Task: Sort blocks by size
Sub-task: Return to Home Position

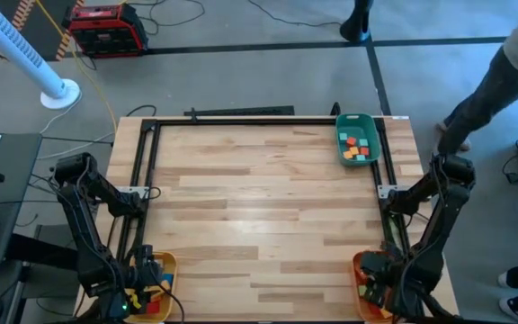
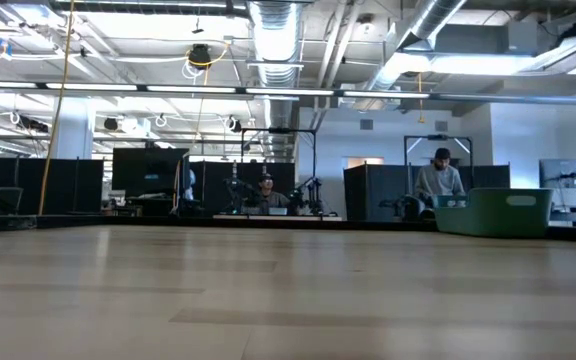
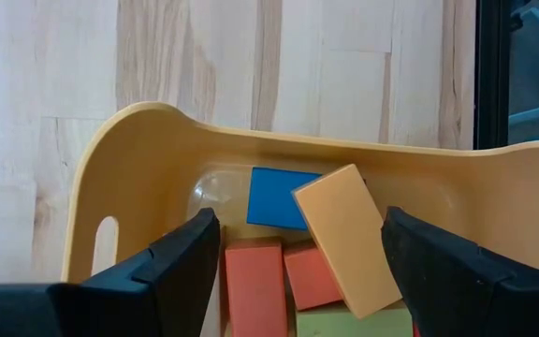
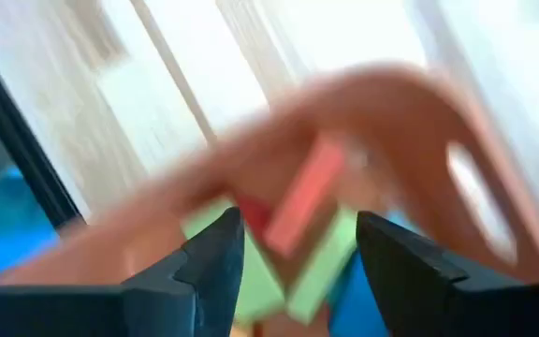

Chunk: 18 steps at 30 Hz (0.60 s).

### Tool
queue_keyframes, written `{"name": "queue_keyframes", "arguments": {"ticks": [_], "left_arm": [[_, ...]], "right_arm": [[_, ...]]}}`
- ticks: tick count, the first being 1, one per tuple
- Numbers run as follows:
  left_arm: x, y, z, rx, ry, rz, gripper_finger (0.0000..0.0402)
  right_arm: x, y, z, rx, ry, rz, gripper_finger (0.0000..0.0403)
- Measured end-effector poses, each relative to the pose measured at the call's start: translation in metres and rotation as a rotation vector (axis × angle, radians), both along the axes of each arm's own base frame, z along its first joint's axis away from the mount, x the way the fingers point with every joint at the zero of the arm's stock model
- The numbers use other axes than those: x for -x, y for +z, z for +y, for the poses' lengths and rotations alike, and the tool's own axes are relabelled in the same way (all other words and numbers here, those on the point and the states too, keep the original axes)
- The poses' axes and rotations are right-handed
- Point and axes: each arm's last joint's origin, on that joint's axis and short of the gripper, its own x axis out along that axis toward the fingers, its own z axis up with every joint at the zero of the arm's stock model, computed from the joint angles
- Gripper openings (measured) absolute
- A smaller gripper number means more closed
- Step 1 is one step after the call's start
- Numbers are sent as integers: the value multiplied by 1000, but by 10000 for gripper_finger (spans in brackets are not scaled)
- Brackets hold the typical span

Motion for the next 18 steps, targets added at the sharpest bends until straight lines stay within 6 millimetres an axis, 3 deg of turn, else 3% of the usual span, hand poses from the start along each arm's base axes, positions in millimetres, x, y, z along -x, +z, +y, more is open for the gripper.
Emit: {"name": "queue_keyframes", "arguments": {"ticks": [7,18], "left_arm": [[0,0,0,0,0,0,285],[0,0,0,0,0,0,285]], "right_arm": [[-27,11,-8,143,153,-183,224],[-66,12,-32,299,240,-233,216]]}}
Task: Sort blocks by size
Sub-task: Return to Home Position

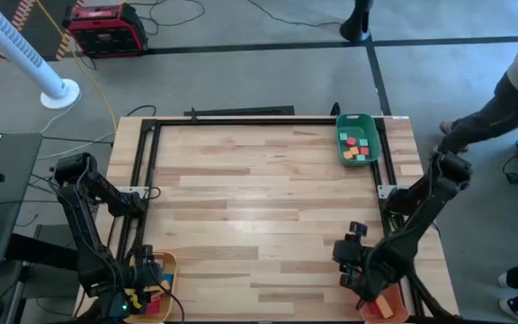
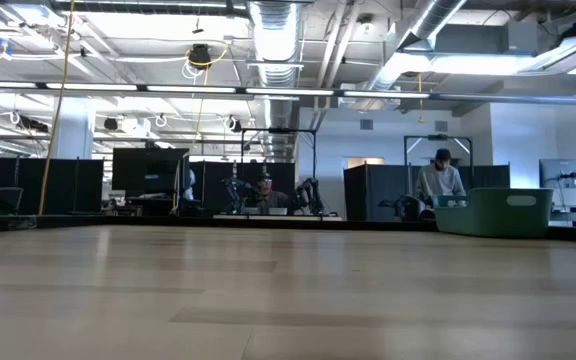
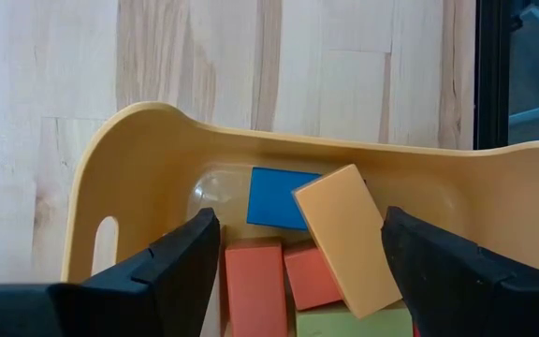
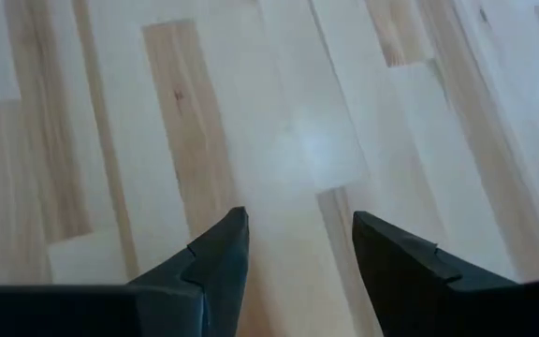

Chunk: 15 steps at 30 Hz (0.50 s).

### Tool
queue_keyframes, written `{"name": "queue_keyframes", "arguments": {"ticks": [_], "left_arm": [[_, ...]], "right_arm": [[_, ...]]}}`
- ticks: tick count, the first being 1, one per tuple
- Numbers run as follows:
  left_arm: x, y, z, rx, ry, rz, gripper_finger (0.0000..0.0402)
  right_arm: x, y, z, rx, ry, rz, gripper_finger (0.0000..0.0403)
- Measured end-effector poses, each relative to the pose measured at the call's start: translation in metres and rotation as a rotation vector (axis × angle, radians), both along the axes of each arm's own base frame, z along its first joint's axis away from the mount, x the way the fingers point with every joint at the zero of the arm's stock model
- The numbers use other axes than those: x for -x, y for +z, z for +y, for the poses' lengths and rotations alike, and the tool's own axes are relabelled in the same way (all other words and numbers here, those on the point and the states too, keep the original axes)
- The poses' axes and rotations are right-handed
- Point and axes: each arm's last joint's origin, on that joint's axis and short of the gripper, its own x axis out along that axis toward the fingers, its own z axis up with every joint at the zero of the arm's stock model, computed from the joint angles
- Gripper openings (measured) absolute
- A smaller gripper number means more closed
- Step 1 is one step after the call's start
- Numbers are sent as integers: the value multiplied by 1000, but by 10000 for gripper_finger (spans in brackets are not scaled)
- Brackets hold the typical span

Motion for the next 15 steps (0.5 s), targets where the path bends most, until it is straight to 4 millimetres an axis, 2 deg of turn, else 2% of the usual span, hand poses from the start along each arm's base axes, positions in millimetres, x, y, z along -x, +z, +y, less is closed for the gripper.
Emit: {"name": "queue_keyframes", "arguments": {"ticks": [7,11,15], "left_arm": [[-2,1,1,-26,-45,0,285],[-19,12,1,9,-76,-17,285],[-31,13,1,51,-39,-40,285]], "right_arm": [[-23,3,-13,2,13,-24,216],[-36,5,-18,-31,4,-69,216],[-42,6,-18,-52,5,-99,216]]}}
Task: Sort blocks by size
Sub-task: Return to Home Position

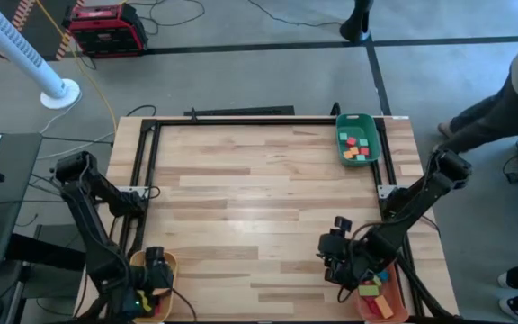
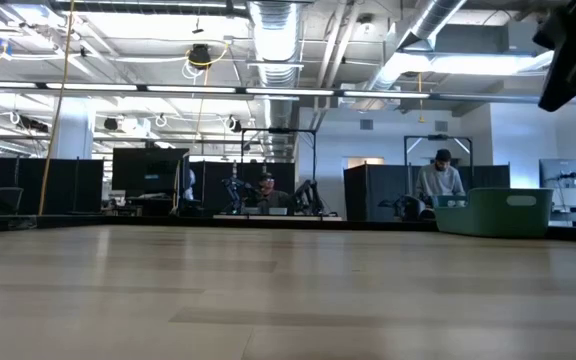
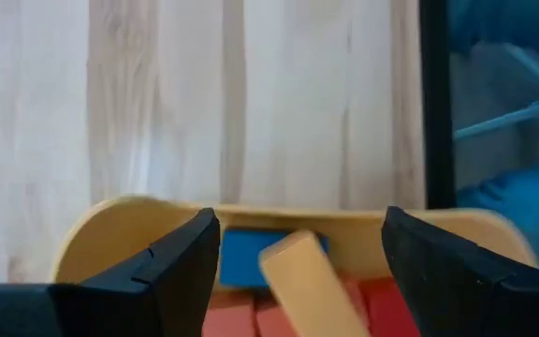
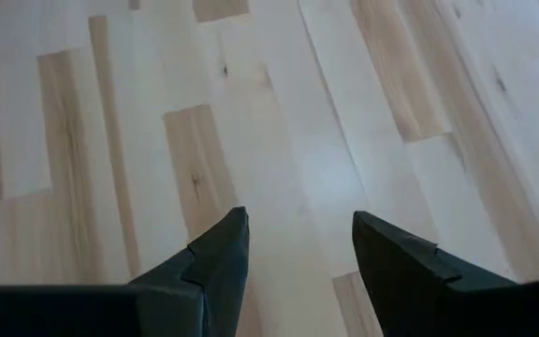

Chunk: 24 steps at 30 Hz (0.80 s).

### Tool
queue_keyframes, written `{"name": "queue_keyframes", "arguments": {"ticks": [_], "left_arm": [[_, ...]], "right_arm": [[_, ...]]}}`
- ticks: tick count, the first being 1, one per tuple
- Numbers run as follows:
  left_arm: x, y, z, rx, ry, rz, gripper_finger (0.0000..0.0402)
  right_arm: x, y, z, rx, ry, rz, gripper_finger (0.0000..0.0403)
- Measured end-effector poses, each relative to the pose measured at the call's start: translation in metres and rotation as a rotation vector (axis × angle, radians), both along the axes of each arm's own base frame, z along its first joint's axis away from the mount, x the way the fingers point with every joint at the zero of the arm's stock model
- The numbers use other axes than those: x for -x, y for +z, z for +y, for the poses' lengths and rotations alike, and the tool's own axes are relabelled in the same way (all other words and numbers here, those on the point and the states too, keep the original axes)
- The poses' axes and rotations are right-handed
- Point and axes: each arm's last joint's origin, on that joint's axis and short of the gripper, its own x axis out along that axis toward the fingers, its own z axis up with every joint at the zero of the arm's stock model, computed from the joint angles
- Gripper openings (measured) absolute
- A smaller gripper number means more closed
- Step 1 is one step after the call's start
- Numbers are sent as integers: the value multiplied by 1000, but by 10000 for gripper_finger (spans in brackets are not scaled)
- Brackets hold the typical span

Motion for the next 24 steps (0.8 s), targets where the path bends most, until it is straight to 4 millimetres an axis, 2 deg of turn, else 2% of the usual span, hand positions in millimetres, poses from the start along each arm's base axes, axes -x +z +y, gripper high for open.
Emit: {"name": "queue_keyframes", "arguments": {"ticks": [6,14,20,24], "left_arm": [[-18,1,8,14,131,-50,285],[-40,3,21,-27,189,-110,285],[-64,5,35,-19,285,-176,285],[-86,10,40,-25,189,-247,285]], "right_arm": [[-3,0,-3,12,4,5,216],[-13,3,-10,37,44,-14,216],[-20,22,-9,107,114,-81,216],[-18,36,-8,162,163,-124,216]]}}
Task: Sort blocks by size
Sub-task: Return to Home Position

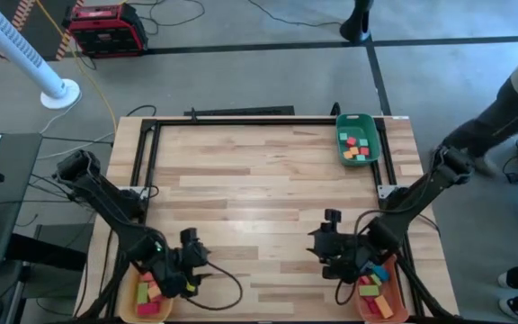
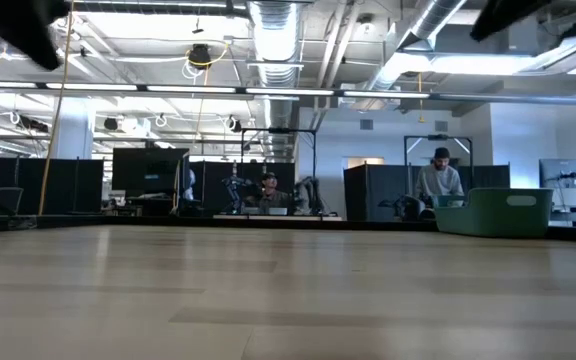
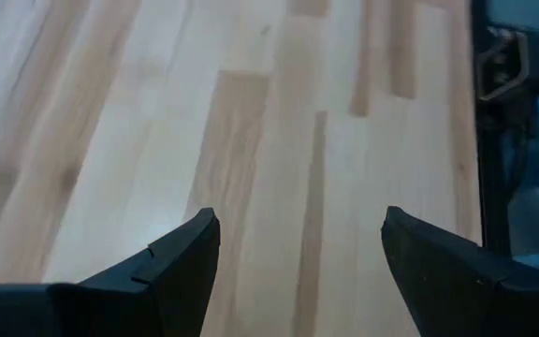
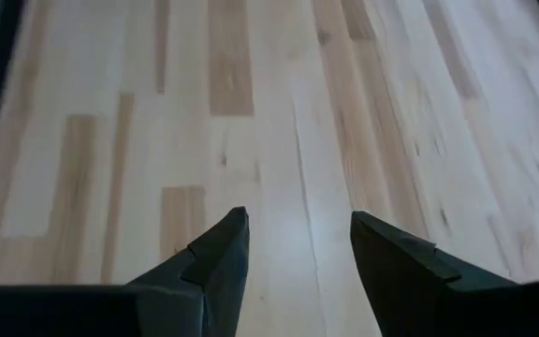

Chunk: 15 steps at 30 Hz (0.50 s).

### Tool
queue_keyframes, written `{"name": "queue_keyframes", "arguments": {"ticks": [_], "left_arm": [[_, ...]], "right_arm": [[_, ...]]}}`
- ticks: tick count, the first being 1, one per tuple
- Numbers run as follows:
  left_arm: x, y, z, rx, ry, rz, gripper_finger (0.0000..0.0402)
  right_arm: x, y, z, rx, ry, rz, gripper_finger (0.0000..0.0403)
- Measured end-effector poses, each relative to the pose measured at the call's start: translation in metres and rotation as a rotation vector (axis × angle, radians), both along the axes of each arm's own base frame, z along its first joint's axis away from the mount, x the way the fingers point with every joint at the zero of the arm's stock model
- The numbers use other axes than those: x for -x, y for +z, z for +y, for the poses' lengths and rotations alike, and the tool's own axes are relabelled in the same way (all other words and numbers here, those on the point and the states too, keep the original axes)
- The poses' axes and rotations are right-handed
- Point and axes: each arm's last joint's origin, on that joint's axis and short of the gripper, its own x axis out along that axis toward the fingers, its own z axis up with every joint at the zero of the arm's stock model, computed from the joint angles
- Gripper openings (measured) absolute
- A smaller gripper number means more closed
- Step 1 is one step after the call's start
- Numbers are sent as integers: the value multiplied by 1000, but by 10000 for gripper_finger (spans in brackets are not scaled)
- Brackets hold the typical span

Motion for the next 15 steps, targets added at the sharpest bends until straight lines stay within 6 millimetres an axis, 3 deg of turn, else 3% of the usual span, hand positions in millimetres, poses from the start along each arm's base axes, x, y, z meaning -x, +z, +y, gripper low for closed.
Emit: {"name": "queue_keyframes", "arguments": {"ticks": [6,15], "left_arm": [[-23,3,19,-157,-81,-43,285],[-43,0,64,-356,18,23,285]], "right_arm": [[15,22,-7,0,45,-53,216],[55,54,-16,34,61,-174,216]]}}
